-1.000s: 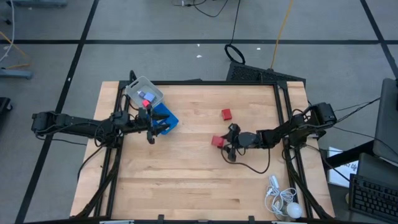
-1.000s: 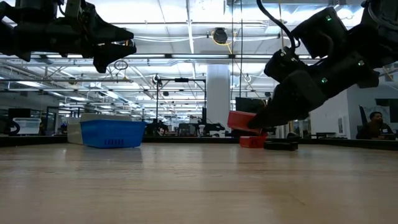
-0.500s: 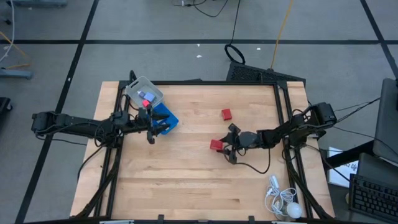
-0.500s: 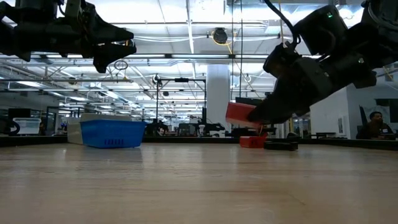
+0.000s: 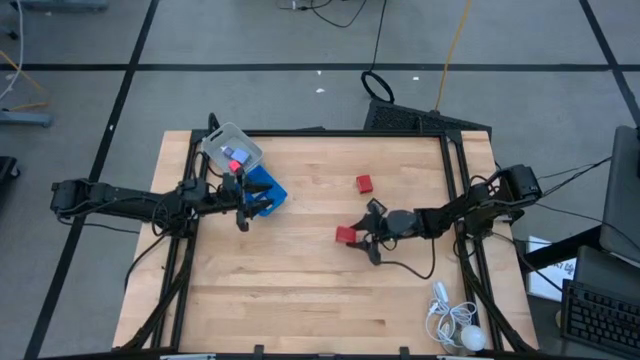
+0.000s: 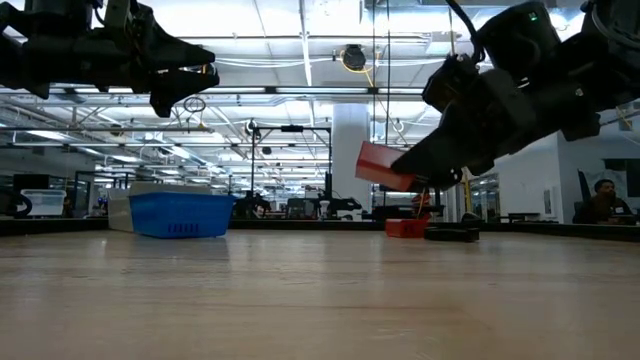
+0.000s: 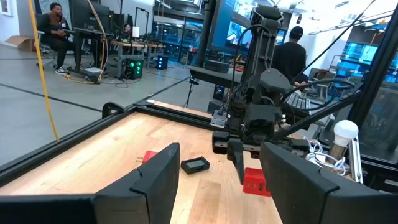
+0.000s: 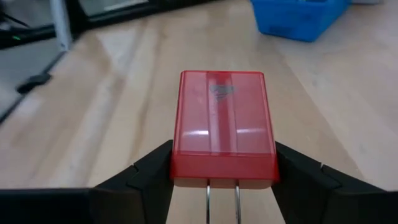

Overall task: Pick & Place Office items
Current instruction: Put the bottom red charger adapter into the gray bin

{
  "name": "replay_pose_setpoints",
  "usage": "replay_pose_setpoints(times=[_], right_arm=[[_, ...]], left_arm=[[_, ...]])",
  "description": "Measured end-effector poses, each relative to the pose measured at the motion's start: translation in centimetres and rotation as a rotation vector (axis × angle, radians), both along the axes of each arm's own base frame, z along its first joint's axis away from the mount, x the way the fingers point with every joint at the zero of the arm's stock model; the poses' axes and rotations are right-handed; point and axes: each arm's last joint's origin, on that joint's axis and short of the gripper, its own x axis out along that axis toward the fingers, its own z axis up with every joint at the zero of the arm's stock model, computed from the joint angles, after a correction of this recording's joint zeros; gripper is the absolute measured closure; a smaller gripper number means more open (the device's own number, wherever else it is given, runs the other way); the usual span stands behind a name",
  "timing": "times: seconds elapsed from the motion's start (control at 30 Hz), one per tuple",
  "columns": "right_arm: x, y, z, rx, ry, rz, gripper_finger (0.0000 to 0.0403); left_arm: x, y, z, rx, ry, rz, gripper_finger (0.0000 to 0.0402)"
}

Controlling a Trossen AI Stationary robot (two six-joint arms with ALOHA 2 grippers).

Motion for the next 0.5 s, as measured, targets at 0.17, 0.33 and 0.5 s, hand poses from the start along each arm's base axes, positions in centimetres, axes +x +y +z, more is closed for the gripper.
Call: replay_pose_setpoints(times=[0.17, 0.33, 0.5], right_arm=[[0.2, 0.2, 0.6, 0.026, -0.068, 0.047, 0.0186], [0.3, 0.2, 1.0, 0.03, -0.11, 0.047, 0.0185], [0.4, 0.2, 1.3, 0.033, -0.137, 0.048, 0.0187]], left_arm=[[0.0, 0.0, 0.0, 0.0, 0.0, 0.0, 0.0176], [0.0, 0.0, 0.0, 0.0, 0.0, 0.0, 0.0176], [0.0, 0.0, 0.0, 0.0, 0.0, 0.0, 0.0176]])
